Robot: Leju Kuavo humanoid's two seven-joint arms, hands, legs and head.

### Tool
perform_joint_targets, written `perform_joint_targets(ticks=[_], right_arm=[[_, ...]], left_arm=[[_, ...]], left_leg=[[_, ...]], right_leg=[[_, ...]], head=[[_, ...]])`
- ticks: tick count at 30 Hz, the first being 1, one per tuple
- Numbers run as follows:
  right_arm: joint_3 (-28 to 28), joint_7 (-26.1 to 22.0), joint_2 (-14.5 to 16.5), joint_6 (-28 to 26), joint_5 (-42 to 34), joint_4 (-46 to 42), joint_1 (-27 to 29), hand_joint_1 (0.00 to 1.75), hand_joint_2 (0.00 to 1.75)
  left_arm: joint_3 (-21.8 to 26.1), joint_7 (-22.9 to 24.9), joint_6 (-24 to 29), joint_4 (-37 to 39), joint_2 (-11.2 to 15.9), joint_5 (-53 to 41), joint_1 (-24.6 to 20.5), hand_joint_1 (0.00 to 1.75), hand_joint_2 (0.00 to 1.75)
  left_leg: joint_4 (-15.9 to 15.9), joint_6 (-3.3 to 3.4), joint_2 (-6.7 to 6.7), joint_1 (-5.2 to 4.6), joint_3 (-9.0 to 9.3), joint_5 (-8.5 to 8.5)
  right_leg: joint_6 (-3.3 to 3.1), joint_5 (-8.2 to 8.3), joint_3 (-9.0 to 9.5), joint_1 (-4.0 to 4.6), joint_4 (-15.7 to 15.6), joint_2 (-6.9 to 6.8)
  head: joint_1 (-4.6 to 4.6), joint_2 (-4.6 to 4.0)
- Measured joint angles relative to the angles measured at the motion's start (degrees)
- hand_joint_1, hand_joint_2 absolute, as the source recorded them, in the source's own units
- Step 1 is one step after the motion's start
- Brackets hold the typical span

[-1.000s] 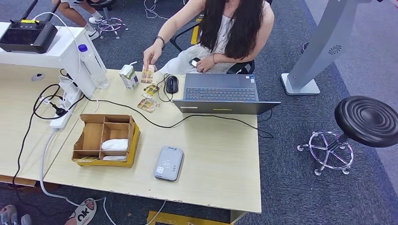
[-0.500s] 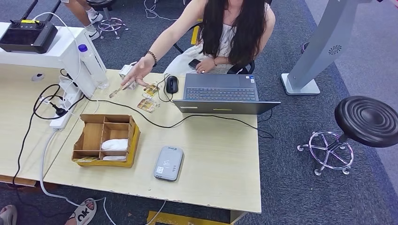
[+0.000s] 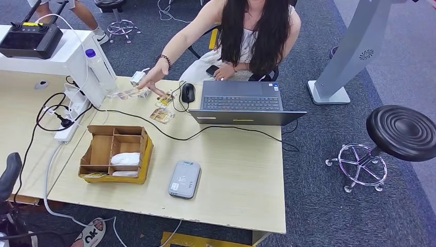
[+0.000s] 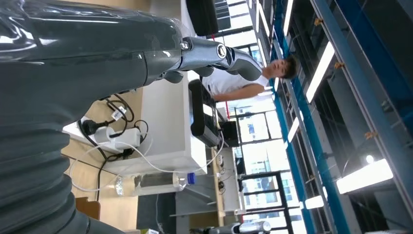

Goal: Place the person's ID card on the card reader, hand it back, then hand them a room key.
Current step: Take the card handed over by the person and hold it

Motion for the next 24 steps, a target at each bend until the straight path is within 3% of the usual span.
perform_joint_targets(ticks=[24], right_arm=[[2.8, 3.0, 1.5, 0.6, 2.4, 0.0, -1.2, 0.0, 0.0]], left_arm=[[-22.0, 16.1, 12.8, 16.2, 9.7, -33.4, -19.7, 0.0, 1.75]], left_leg=[[0.0, -0.01, 0.01, 0.0, 0.0, 0.06]], right_leg=[[-0.06, 0.06, -0.02, 0.0, 0.0, 0.03]], head=[[0.0, 0.0]])
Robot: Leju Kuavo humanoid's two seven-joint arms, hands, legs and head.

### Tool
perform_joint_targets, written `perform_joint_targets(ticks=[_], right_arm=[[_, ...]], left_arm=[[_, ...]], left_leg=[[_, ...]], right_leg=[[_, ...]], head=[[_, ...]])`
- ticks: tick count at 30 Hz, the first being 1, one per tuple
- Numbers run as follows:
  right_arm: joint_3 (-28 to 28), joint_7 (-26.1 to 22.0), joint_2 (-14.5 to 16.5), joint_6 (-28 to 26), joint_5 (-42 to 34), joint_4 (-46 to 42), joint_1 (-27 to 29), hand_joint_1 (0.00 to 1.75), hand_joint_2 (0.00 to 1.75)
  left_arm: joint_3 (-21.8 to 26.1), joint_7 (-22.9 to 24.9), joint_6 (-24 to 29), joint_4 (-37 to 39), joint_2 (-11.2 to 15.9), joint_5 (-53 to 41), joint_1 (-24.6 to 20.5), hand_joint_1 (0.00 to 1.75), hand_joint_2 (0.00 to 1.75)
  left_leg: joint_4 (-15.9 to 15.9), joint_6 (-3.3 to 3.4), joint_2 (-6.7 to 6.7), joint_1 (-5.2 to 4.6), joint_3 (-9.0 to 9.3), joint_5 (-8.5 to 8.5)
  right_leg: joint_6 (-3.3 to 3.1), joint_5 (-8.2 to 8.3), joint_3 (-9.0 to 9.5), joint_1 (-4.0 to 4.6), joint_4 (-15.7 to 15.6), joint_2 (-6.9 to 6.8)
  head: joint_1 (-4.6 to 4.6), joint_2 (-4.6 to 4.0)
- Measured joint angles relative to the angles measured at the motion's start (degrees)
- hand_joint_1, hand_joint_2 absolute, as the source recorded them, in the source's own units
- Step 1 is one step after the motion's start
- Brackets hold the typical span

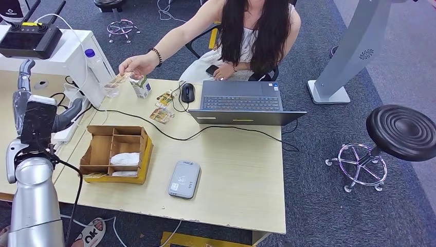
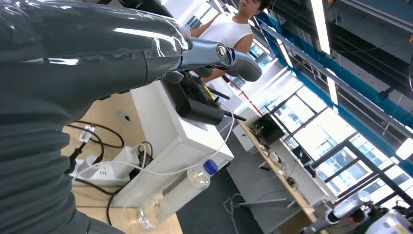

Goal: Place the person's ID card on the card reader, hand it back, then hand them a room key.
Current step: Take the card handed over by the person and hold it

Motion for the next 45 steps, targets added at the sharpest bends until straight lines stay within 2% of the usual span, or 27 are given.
perform_joint_targets(ticks=[20, 25, 29, 45], right_arm=[[2.0, 2.4, 1.0, 0.6, 1.9, 0.0, -1.1, 0.0, 0.0], [2.2, 2.7, 1.0, 0.6, 2.3, 0.0, -1.4, 0.0, 0.0], [2.4, 2.7, 1.0, 0.6, 2.3, 0.0, -1.6, 0.0, 0.0], [2.6, 2.9, 1.0, 0.6, 2.4, 0.0, -1.7, 0.0, 0.0]], left_arm=[[-16.9, 14.0, 10.6, 16.4, 8.8, -27.5, -15.7, 0.0, 1.75], [-19.3, 17.2, 14.2, 20.8, 10.7, -32.6, -17.0, 0.0, 1.75], [-20.0, 17.7, 14.8, 23.1, 11.5, -33.4, -17.5, 0.0, 1.75], [-20.5, 17.9, 15.8, 26.1, 11.9, -33.8, -17.9, 0.0, 1.75]], left_leg=[[0.0, 0.04, 0.01, 0.0, 0.0, 0.06], [0.0, 0.04, 0.01, 0.0, 0.0, 0.06], [0.0, 0.03, 0.0, 0.0, 0.0, 0.06], [0.0, 0.04, 0.0, 0.0, 0.0, 0.06]], right_leg=[[-0.05, 0.04, 0.0, 0.01, 0.1, 0.02], [-0.05, 0.04, -0.01, 0.01, 0.1, 0.03], [-0.05, 0.04, -0.01, 0.01, 0.1, 0.02], [-0.05, 0.04, -0.01, 0.01, 0.1, 0.01]], head=[[-0.01, 0.0], [0.0, 0.0], [0.0, 0.0], [-0.01, 0.0]])
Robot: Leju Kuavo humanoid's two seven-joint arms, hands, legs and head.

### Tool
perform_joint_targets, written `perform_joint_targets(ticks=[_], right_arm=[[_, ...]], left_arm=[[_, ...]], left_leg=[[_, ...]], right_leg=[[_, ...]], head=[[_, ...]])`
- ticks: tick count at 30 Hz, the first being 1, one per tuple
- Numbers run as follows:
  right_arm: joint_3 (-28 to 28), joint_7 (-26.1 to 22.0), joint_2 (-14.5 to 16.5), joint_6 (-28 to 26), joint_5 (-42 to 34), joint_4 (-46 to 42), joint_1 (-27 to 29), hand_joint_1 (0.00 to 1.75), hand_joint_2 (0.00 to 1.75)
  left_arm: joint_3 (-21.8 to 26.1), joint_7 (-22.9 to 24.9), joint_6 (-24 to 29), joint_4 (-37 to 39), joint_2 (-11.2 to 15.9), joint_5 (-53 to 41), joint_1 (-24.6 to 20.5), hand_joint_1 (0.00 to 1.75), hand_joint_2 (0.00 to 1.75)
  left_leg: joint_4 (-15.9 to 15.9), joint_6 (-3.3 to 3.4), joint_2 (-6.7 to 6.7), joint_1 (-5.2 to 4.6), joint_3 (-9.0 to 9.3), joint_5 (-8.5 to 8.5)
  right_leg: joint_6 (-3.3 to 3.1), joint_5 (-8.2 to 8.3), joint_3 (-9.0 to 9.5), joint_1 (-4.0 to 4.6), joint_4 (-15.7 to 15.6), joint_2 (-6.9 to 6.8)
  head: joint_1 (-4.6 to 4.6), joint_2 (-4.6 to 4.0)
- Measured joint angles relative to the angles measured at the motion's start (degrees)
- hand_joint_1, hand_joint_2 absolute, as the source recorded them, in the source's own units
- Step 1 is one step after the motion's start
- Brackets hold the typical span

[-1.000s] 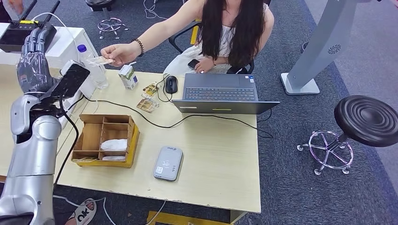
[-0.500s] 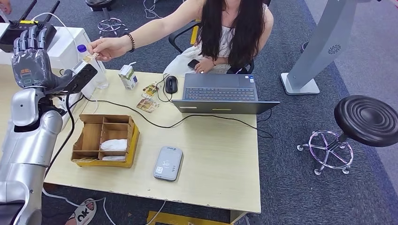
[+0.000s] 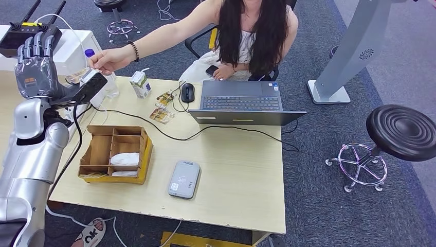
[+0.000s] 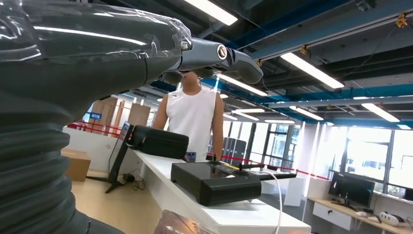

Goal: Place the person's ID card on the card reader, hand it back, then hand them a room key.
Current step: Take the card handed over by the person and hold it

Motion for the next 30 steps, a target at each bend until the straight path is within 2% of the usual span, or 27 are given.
perform_joint_targets(ticks=[3, 7, 12, 30], right_arm=[[0.1, 0.3, 0.0, 0.0, 0.0, 0.0, 0.0, 0.0, 0.0], [0.2, 0.3, 0.0, 0.0, 0.0, 0.0, 0.0, 0.0, 0.0], [0.3, 0.5, 0.0, 0.1, 0.0, 0.0, 0.1, 0.0, 0.0], [0.3, 0.3, 0.0, 0.2, 0.4, 0.0, 0.1, 0.0, 0.0]], left_arm=[[0.0, 0.2, 0.5, 0.9, 0.0, -0.6, 0.0, 0.0, 1.75], [-0.1, 0.2, 1.2, 2.4, -0.1, -0.8, 0.0, 1.75, 1.75], [-0.1, -1.9, 2.0, 4.3, -0.5, 0.0, 0.1, 1.75, 1.75], [-0.9, -3.1, 2.1, 5.9, -2.0, 0.0, 0.1, 1.75, 1.75]], left_leg=[[0.0, 0.0, 0.0, 0.0, 0.0, 0.0], [0.0, 0.0, 0.0, 0.0, 0.0, 0.0], [0.0, 0.0, 0.0, 0.0, 0.0, 0.0], [0.0, 0.0, 0.0, 0.0, 0.0, 0.0]], right_leg=[[0.0, 0.0, 0.0, 0.0, 0.0, 0.0], [0.0, 0.0, -0.01, 0.0, 0.0, 0.0], [0.0, 0.0, -0.01, 0.0, 0.0, 0.01], [0.0, 0.0, -0.01, 0.0, 0.0, 0.0]], head=[[0.0, 0.0], [0.01, 0.0], [0.01, 0.0], [0.01, 0.0]])
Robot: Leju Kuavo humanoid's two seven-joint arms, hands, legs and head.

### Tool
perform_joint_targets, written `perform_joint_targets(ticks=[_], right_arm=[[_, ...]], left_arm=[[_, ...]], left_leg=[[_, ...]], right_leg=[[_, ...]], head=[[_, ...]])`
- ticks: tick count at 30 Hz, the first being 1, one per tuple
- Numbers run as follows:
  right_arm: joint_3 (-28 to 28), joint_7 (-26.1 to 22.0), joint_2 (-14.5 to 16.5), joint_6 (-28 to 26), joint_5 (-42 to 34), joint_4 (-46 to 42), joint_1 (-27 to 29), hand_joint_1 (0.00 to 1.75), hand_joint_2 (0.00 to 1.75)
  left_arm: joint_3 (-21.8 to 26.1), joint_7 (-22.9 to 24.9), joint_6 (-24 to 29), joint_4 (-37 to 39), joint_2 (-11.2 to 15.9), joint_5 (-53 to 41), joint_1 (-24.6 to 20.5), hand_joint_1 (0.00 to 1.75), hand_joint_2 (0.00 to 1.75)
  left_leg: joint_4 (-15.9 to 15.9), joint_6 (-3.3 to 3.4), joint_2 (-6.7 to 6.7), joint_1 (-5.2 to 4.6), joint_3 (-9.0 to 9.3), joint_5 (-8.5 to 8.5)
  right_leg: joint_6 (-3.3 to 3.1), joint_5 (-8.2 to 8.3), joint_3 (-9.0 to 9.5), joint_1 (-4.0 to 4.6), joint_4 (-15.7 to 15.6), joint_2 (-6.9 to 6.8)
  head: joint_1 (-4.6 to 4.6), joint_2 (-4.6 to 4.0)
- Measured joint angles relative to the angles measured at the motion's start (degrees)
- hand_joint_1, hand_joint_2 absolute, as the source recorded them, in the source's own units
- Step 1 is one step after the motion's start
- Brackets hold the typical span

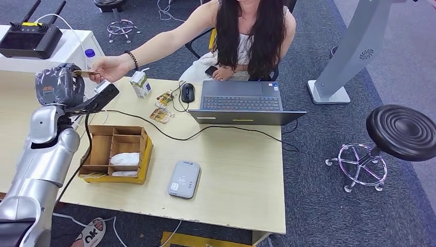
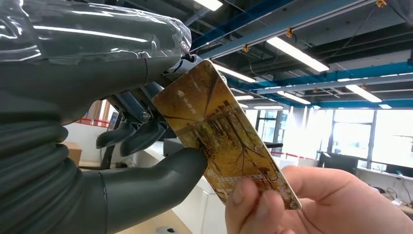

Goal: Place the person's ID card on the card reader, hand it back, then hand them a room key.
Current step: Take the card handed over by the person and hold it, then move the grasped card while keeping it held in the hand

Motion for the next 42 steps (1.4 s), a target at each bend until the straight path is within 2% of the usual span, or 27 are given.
perform_joint_targets(ticks=[14, 22, 29, 36, 42], right_arm=[[0.0, 0.0, 0.0, 0.1, 0.1, 0.0, 0.0, 0.0, 0.0], [0.0, -0.1, 0.0, -0.1, 0.2, 0.0, 0.0, 0.0, 0.0], [0.0, -0.5, 0.0, -0.3, 0.0, 0.0, 0.3, 0.0, 0.0], [-0.2, -0.8, 0.0, -0.4, -0.6, 0.0, 0.5, 0.0, 0.0], [-1.4, -2.0, 0.0, -0.9, -1.9, 0.1, 1.2, 0.0, 0.0]], left_arm=[[-0.3, -0.5, 0.3, 0.0, -0.1, 0.1, 0.0, 1.75, 1.75], [-0.6, -3.2, 5.5, -0.9, -0.8, 1.2, 2.0, 1.75, 1.75], [-2.7, -3.1, 5.0, -10.3, -3.5, 1.2, 7.3, 1.75, 1.75], [-4.9, -4.3, 3.4, -17.2, -5.4, 1.9, 10.6, 1.75, 1.75], [-12.1, -2.1, -2.8, -28.2, -8.7, 0.2, 18.3, 1.75, 1.75]], left_leg=[[0.0, 0.0, 0.0, 0.0, 0.0, 0.0], [0.0, 0.0, 0.0, 0.0, 0.0, 0.0], [0.0, 0.01, -0.01, -0.01, -0.02, -0.01], [0.0, 0.01, -0.02, -0.01, 0.0, -0.01], [0.0, 0.02, -0.03, -0.03, -0.05, -0.03]], right_leg=[[0.0, 0.0, -0.01, 0.0, 0.0, 0.01], [0.0, 0.0, -0.01, 0.0, 0.0, 0.0], [0.0, 0.0, -0.01, -0.01, 0.0, 0.0], [0.0, 0.0, -0.01, -0.01, 0.0, -0.02], [0.01, -0.01, -0.01, -0.02, 0.0, -0.03]], head=[[-0.01, 0.0], [-0.01, 0.0], [0.01, 0.0], [-0.02, 0.0], [-0.03, 0.0]])
